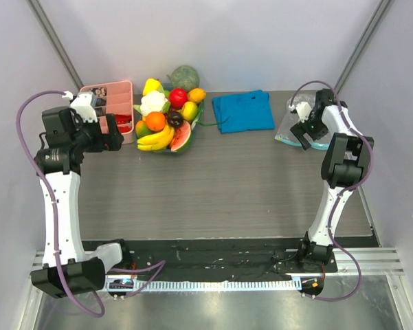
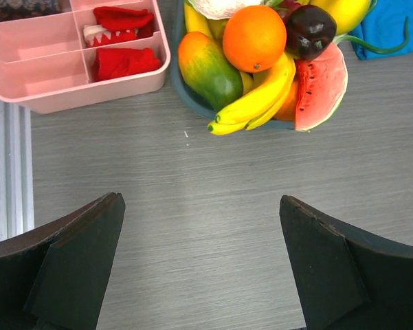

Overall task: Place the food in the zip-top bag and seal the zipper
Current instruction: Pick up the zipper food storage bag at the center of the board.

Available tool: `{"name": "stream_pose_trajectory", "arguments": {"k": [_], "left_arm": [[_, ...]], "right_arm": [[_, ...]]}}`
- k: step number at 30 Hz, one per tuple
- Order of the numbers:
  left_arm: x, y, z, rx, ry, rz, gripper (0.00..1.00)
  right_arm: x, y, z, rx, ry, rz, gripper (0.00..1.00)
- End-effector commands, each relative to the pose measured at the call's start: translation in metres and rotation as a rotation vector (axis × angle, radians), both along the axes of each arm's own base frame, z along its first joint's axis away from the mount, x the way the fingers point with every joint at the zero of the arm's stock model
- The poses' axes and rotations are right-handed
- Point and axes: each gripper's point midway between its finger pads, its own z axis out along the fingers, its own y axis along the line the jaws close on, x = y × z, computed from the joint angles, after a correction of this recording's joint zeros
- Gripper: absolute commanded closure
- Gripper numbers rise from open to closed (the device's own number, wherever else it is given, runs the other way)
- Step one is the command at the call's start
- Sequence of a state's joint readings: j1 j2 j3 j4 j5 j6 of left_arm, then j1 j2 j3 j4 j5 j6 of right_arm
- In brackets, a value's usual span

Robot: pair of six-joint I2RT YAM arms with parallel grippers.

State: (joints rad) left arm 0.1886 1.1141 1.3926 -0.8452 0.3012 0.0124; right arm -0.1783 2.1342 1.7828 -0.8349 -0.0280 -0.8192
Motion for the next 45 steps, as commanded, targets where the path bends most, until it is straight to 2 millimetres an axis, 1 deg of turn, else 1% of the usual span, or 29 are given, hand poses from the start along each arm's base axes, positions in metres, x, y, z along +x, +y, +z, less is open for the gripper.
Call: {"name": "stream_pose_trajectory", "arguments": {"k": [1,4,6,7,11,12,15,16,17,19,20,21,22,24,25,28,30,32,34,35,36,37,39,40,41,42,43,44,45], "left_arm": [[0.012,-0.009,0.002,0.007,-0.036,-0.079,0.0],[0.014,-0.01,-0.002,0.005,-0.024,-0.082,0.0],[0.014,-0.011,-0.003,0.002,-0.021,-0.084,0.0],[0.015,-0.011,-0.002,0.001,-0.02,-0.084,0.0],[0.014,-0.012,-0.001,0.0,-0.026,-0.086,0.0],[0.012,-0.013,0.0,-0.002,-0.03,-0.093,0.0],[0.01,-0.018,0.001,-0.016,-0.031,-0.109,0.0],[0.009,-0.022,0.002,-0.025,-0.027,-0.121,0.0],[0.007,-0.027,0.001,-0.032,-0.02,-0.141,0.0],[0.003,-0.036,0.0,-0.057,0.0,-0.172,0.0],[0.002,-0.044,-0.001,-0.069,0.006,-0.193,0.0],[0.001,-0.049,-0.001,-0.079,0.01,-0.204,0.0],[-0.001,-0.056,-0.001,-0.098,0.016,-0.225,0.0],[-0.003,-0.073,0.001,-0.146,0.031,-0.254,0.0],[-0.002,-0.078,0.004,-0.159,0.027,-0.267,0.0],[-0.003,-0.105,0.012,-0.238,0.031,-0.318,0.0],[0.0,-0.12,0.019,-0.315,0.025,-0.326,0.0],[0.004,-0.141,0.023,-0.362,0.023,-0.359,0.01],[0.004,-0.165,0.024,-0.391,0.037,-0.377,0.01],[0.009,-0.176,0.023,-0.388,0.032,-0.385,0.01],[0.012,-0.183,0.021,-0.393,0.038,-0.38,0.01],[0.008,-0.203,0.02,-0.388,0.047,-0.424,0.01],[0.023,-0.218,0.012,-0.368,0.059,-0.404,0.01],[0.02,-0.235,0.011,-0.372,0.07,-0.427,0.03],[0.03,-0.244,0.003,-0.374,0.095,-0.414,0.04],[0.035,-0.253,0.003,-0.4,0.099,-0.394,0.04],[0.039,-0.262,0.0,-0.407,0.113,-0.389,0.06],[0.041,-0.279,-0.013,-0.403,0.15,-0.394,0.09],[0.047,-0.289,-0.009,-0.42,0.14,-0.396,0.11]], "right_arm": [[0.018,-0.02,0.01,-0.148,-0.009,0.128,0.02],[0.018,-0.019,-0.008,-0.166,0.033,0.169,0.09],[0.019,-0.019,-0.016,-0.174,0.047,0.18,0.2],[0.018,-0.017,-0.022,-0.174,0.061,0.196,0.33],[0.015,-0.013,-0.025,-0.166,0.071,0.216,0.58],[0.012,-0.011,-0.026,-0.155,0.082,0.218,0.61],[-0.003,-0.001,-0.02,-0.107,0.094,0.211,0.83],[-0.008,0.002,-0.017,-0.093,0.097,0.205,0.99],[-0.018,0.005,-0.009,-0.078,0.094,0.166,0.99],[-0.031,0.026,-0.004,0.033,0.093,0.151,0.99],[-0.037,0.034,0.011,0.071,0.068,0.132,0.99],[-0.048,0.044,0.016,0.129,0.086,0.076,0.99],[-0.052,0.061,0.023,0.217,0.08,0.07,0.99],[-0.067,0.082,0.045,0.324,0.085,0.032,0.99],[-0.07,0.1,0.054,0.428,0.082,-0.007,0.99],[-0.083,0.131,0.08,0.589,0.083,-0.094,0.99],[-0.091,0.158,0.1,0.717,0.081,-0.092,0.99],[-0.101,0.179,0.11,0.827,0.11,-0.134,0.99],[-0.104,0.196,0.126,0.881,0.072,-0.124,0.99],[-0.111,0.205,0.125,0.925,0.105,-0.169,0.99],[-0.107,0.209,0.131,0.946,0.061,-0.163,0.99],[-0.111,0.216,0.142,0.965,0.031,-0.156,0.99],[-0.113,0.225,0.145,1.016,0.005,-0.196,0.99],[-0.123,0.234,0.147,1.032,-0.005,-0.202,0.99],[-0.118,0.238,0.155,1.068,-0.044,-0.23,0.99],[-0.118,0.238,0.157,1.084,-0.059,-0.259,0.99],[-0.128,0.256,0.153,1.094,-0.037,-0.246,0.99],[-0.129,0.262,0.165,1.127,-0.068,-0.256,0.99],[-0.131,0.266,0.166,1.128,-0.074,-0.259,0.99]]}}
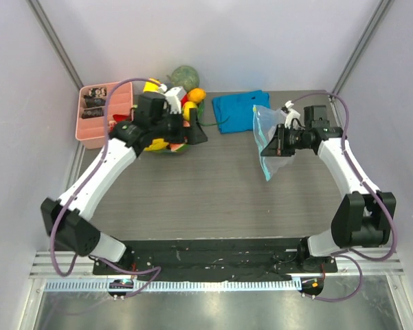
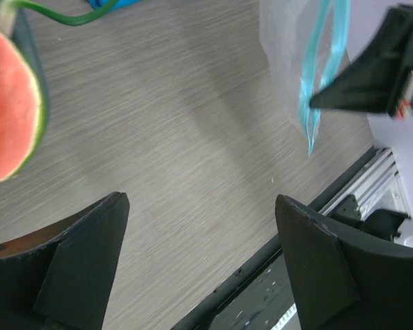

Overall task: Place the food in the zip-top bag and seal the zipper
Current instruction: Pick up the zipper food storage bag at the center of the board, then open the zipper of the food storage bag at the center of the board.

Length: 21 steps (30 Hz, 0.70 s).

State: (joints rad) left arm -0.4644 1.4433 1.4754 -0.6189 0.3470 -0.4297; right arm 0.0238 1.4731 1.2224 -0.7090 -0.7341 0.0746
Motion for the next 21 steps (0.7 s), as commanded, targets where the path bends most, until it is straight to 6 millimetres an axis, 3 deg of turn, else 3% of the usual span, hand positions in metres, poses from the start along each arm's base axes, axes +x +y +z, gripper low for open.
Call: {"name": "stream_pose_trajectory", "arguments": {"k": [1,2,6,9,16,21], "left_arm": [[0.031,-0.042,0.018,-0.08,-0.031,0.081,0.14],[0.027,-0.058,0.018,-0.082,-0.032,0.057,0.16],[0.034,-0.098,0.013,-0.072,-0.048,0.041,0.22],[0.036,-0.116,0.007,-0.061,-0.045,0.042,0.29],[0.031,-0.145,-0.014,-0.045,-0.004,0.015,0.34],[0.031,-0.15,-0.021,-0.041,-0.001,0.014,0.34]], "right_arm": [[0.008,0.031,0.043,0.132,-0.106,-0.092,0.99],[0.005,0.037,0.044,0.135,-0.101,-0.094,0.99],[0.003,0.031,0.033,0.123,-0.03,-0.19,0.99],[0.001,0.032,0.03,0.111,-0.023,-0.196,0.99],[-0.006,0.044,0.026,0.104,-0.012,-0.155,0.99],[-0.009,0.05,0.019,0.098,-0.002,-0.139,0.99]]}}
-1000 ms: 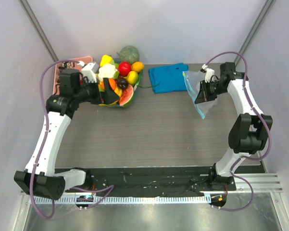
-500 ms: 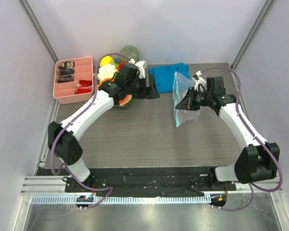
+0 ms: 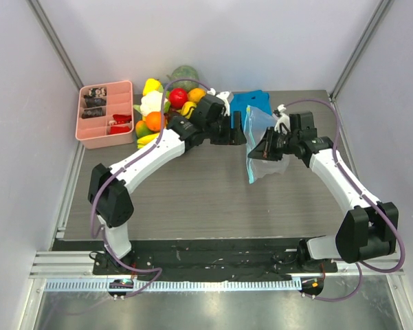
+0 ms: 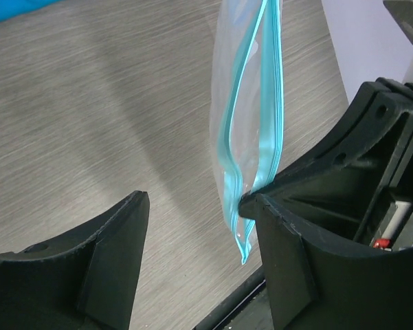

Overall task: Place the food in the zip-top bag and seal the zipper
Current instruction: Open the zipper of the food storage bag at the center of the board.

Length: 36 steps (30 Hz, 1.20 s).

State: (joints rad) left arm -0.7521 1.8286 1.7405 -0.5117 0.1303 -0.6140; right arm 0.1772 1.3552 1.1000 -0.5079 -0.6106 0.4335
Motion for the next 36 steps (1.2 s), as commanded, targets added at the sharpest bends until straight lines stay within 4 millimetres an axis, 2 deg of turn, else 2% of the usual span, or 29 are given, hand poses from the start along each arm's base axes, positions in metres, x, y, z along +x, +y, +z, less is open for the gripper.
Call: {"name": "stream_pose_trajectory", "arguments": {"k": [1,4,13,14,17,18,20,22,23,24,27,31,35,36], "left_arm": [[0.011,-0.01,0.02,-0.048,-0.065,0.027,0.35],[0.014,-0.01,0.012,-0.037,-0.06,0.037,0.35],[0.017,-0.013,-0.031,0.021,0.03,0.063,0.4],[0.017,-0.013,-0.033,0.023,0.038,0.062,0.42],[0.014,-0.015,-0.038,0.016,0.061,0.045,0.59],[0.013,-0.015,-0.035,0.001,0.066,0.033,0.71],[0.004,-0.02,-0.035,-0.03,0.092,-0.007,0.88],[0.0,-0.02,-0.036,-0.042,0.108,-0.022,0.99],[-0.003,-0.02,-0.035,-0.054,0.12,-0.029,1.0],[-0.004,-0.019,-0.034,-0.063,0.128,-0.031,1.0],[-0.012,-0.019,-0.031,-0.082,0.147,-0.047,1.0],[-0.017,-0.018,-0.023,-0.099,0.151,-0.057,1.0],[-0.015,-0.019,-0.018,-0.098,0.139,-0.05,1.0],[-0.014,-0.019,-0.018,-0.099,0.138,-0.048,1.0]], "right_arm": [[0.0,0.008,0.005,0.009,-0.04,0.007,0.99],[-0.002,0.011,0.004,0.002,-0.046,0.019,0.99],[-0.006,0.017,0.002,-0.003,-0.052,0.053,0.99],[-0.007,0.018,0.002,-0.002,-0.052,0.059,0.99],[-0.006,0.019,0.006,0.002,-0.065,0.067,0.99],[-0.005,0.019,0.007,0.003,-0.07,0.07,0.99],[-0.005,0.019,0.009,-0.004,-0.087,0.076,0.91],[-0.001,0.015,0.01,-0.029,-0.107,0.064,0.87],[0.004,0.012,0.013,-0.047,-0.124,0.049,0.83],[0.008,0.009,0.013,-0.064,-0.131,0.034,0.75],[0.024,-0.002,0.021,-0.137,-0.196,-0.014,0.73],[0.043,-0.008,0.024,-0.188,-0.223,-0.052,0.55],[0.04,0.004,0.032,-0.149,-0.234,0.028,0.48],[0.034,0.009,0.033,-0.137,-0.231,0.064,0.42]]}}
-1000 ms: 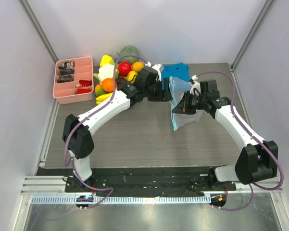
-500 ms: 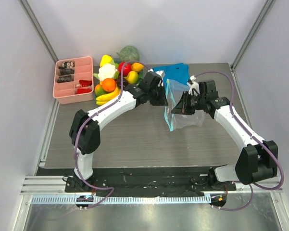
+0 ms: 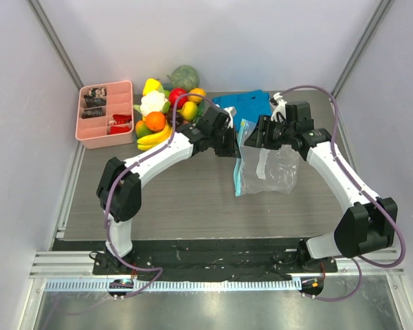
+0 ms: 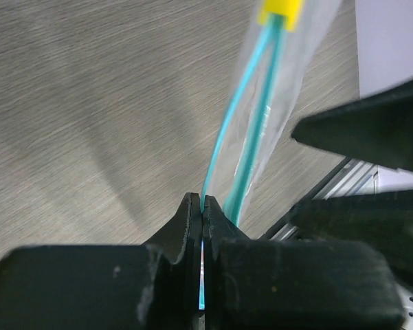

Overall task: Place the food in the zip-top bag and seal the zipper
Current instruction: Open the zipper of the food storage bag at the center of the board.

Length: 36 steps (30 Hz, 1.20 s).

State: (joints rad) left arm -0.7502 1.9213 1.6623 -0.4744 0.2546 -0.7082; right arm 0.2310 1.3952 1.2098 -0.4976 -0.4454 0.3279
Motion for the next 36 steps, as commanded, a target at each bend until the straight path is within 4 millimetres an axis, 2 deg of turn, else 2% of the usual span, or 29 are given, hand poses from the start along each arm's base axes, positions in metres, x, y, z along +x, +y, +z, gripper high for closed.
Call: {"name": "stream_pose_trajectory", "arguments": {"k": [1,2,3,4,7,10,11,15,20,25,31,36], "left_arm": [[0.003,-0.002,0.048,-0.093,-0.072,0.004,1.0],[0.003,-0.002,0.048,-0.094,-0.073,0.004,1.0],[0.003,-0.002,0.047,-0.092,-0.071,0.004,1.0],[0.003,-0.002,0.047,-0.092,-0.073,0.005,1.0],[0.003,0.0,0.046,-0.096,-0.067,0.01,1.0],[0.003,-0.002,0.047,-0.124,-0.045,0.01,1.0],[0.002,-0.004,0.048,-0.137,-0.036,0.003,1.0],[-0.004,-0.01,0.053,-0.195,0.0,-0.021,1.0],[-0.014,-0.015,0.068,-0.271,0.022,-0.07,1.0],[-0.018,-0.01,0.078,-0.312,0.038,-0.076,1.0],[-0.024,-0.001,0.068,-0.265,0.043,-0.09,1.0],[-0.025,0.001,0.065,-0.249,0.044,-0.093,1.0]], "right_arm": [[-0.003,0.013,0.016,0.0,-0.061,0.105,0.38],[-0.009,0.015,0.018,-0.006,-0.069,0.124,0.33],[-0.015,0.015,0.017,-0.019,-0.081,0.159,0.23],[-0.019,0.015,0.018,-0.022,-0.094,0.176,0.19],[-0.033,0.014,0.022,-0.037,-0.146,0.228,0.16],[-0.042,0.015,0.009,-0.095,-0.165,0.259,0.16],[-0.046,0.019,0.006,-0.109,-0.169,0.278,0.16],[-0.039,0.015,-0.015,-0.201,-0.176,0.276,0.18],[-0.027,0.016,-0.019,-0.238,-0.169,0.26,0.24],[-0.027,0.009,-0.007,-0.273,-0.198,0.247,0.3],[-0.03,0.003,0.013,-0.289,-0.229,0.234,0.42],[-0.027,0.003,0.022,-0.291,-0.238,0.223,0.44]]}}
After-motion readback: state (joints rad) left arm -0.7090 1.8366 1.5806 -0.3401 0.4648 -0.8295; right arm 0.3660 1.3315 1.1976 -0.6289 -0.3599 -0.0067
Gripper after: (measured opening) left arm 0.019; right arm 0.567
